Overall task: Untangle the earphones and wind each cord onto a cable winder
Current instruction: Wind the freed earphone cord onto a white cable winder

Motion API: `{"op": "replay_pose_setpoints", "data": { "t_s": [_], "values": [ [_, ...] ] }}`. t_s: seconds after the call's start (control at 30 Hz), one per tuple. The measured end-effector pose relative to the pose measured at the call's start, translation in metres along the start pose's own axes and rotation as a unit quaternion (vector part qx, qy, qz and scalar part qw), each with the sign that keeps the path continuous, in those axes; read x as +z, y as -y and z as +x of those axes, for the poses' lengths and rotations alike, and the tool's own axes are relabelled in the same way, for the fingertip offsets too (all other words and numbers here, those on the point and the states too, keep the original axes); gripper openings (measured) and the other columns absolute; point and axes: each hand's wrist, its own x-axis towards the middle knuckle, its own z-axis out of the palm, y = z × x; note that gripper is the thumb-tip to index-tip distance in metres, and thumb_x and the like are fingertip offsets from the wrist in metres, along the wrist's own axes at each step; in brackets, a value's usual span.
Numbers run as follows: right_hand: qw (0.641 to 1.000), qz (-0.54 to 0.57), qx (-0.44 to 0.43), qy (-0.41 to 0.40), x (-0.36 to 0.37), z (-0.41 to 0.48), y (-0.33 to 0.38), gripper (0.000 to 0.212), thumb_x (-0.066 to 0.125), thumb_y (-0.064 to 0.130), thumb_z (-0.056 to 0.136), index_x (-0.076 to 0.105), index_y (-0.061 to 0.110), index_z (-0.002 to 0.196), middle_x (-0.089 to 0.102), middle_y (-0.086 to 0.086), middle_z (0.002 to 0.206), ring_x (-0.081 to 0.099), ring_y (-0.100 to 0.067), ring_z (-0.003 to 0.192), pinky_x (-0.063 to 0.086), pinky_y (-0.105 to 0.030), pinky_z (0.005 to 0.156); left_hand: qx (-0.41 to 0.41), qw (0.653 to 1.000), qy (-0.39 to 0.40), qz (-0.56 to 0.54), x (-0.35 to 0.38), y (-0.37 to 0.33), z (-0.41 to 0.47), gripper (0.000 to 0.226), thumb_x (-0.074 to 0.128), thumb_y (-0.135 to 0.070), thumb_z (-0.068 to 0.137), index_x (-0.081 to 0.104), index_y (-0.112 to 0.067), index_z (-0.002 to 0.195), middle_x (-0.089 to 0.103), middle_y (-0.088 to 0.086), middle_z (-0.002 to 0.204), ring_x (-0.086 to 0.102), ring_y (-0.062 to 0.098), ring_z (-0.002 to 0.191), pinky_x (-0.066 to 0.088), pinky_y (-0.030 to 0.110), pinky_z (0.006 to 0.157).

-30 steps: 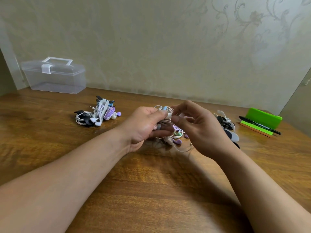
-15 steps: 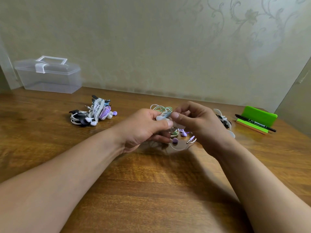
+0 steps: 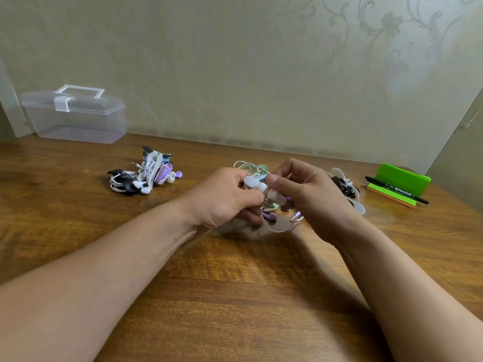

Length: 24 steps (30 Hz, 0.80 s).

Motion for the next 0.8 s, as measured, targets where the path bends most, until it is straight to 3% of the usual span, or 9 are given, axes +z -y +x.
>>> {"op": "replay_pose_setpoints", "data": {
  "t_s": [0.17, 0.27, 0.33, 0.43, 0.53, 0.63, 0.8],
  "values": [
    [0.999, 0.031, 0.042, -0.004, 0.003, 0.001, -0.002, 0.015, 0.074, 0.010, 0.095, 0.061, 0.011, 0.087, 0.071, -0.004, 0.076, 0.064, -0.008, 0.059, 0.048, -0.021, 0.050, -0.016, 0.999, 0.037, -0.013, -0.001, 0.002, -0.001, 0.025, 0.067, 0.000, 0.096, 0.062, 0.008, 0.119, 0.066, 0.038, 0.111, 0.067, 0.032, 0.087, 0.063, 0.032, 0.070],
    [0.998, 0.031, 0.050, -0.022, 0.006, -0.001, -0.003, 0.013, 0.074, 0.013, 0.096, 0.061, 0.013, 0.099, 0.070, -0.002, 0.082, 0.066, -0.009, 0.063, 0.049, -0.023, 0.050, -0.010, 0.999, 0.040, -0.033, -0.002, 0.003, 0.000, 0.029, 0.067, -0.008, 0.098, 0.062, 0.008, 0.122, 0.067, 0.030, 0.097, 0.066, 0.024, 0.080, 0.062, 0.029, 0.069],
    [0.998, 0.040, 0.039, -0.021, 0.006, 0.000, -0.005, 0.005, 0.067, 0.020, 0.102, 0.065, 0.016, 0.102, 0.071, -0.002, 0.085, 0.066, -0.014, 0.070, 0.050, -0.026, 0.054, -0.018, 0.997, 0.033, -0.067, -0.007, 0.001, 0.002, 0.029, 0.065, -0.011, 0.099, 0.064, 0.006, 0.122, 0.067, 0.019, 0.093, 0.067, 0.017, 0.072, 0.063, 0.024, 0.065],
    [0.999, 0.048, -0.002, -0.012, 0.005, -0.002, -0.002, 0.013, 0.058, 0.025, 0.107, 0.071, 0.023, 0.111, 0.072, -0.003, 0.099, 0.068, -0.018, 0.086, 0.054, -0.032, 0.069, -0.026, 0.994, -0.001, -0.103, -0.018, -0.004, 0.002, 0.030, 0.064, -0.015, 0.100, 0.066, 0.007, 0.121, 0.068, 0.017, 0.095, 0.067, 0.011, 0.067, 0.061, 0.022, 0.061],
    [0.993, -0.084, -0.085, 0.020, 0.006, -0.004, 0.000, 0.022, 0.071, 0.027, 0.099, 0.068, 0.035, 0.119, 0.072, 0.007, 0.112, 0.070, -0.016, 0.103, 0.061, -0.041, 0.085, -0.034, 0.991, -0.011, -0.132, -0.028, -0.008, 0.000, 0.032, 0.063, -0.016, 0.100, 0.066, 0.008, 0.120, 0.071, 0.014, 0.092, 0.070, 0.013, 0.064, 0.061, 0.023, 0.059],
    [0.981, -0.160, -0.113, -0.002, 0.016, -0.002, -0.004, 0.022, 0.079, 0.030, 0.094, 0.069, 0.036, 0.113, 0.075, 0.008, 0.108, 0.072, -0.016, 0.100, 0.060, -0.049, 0.087, -0.043, 0.989, -0.003, -0.142, -0.034, -0.010, -0.002, 0.035, 0.064, -0.019, 0.100, 0.066, 0.008, 0.122, 0.073, 0.017, 0.095, 0.071, 0.018, 0.070, 0.063, 0.025, 0.063],
    [0.976, -0.178, -0.116, -0.045, 0.032, 0.008, 0.004, 0.011, 0.078, 0.033, 0.094, 0.071, 0.034, 0.102, 0.077, 0.007, 0.087, 0.071, -0.018, 0.077, 0.055, -0.039, 0.069, -0.033, 0.989, -0.016, -0.141, -0.041, -0.016, -0.006, 0.034, 0.063, -0.024, 0.101, 0.066, 0.004, 0.122, 0.074, 0.022, 0.109, 0.075, 0.023, 0.079, 0.065, 0.036, 0.079]
  ]
}}
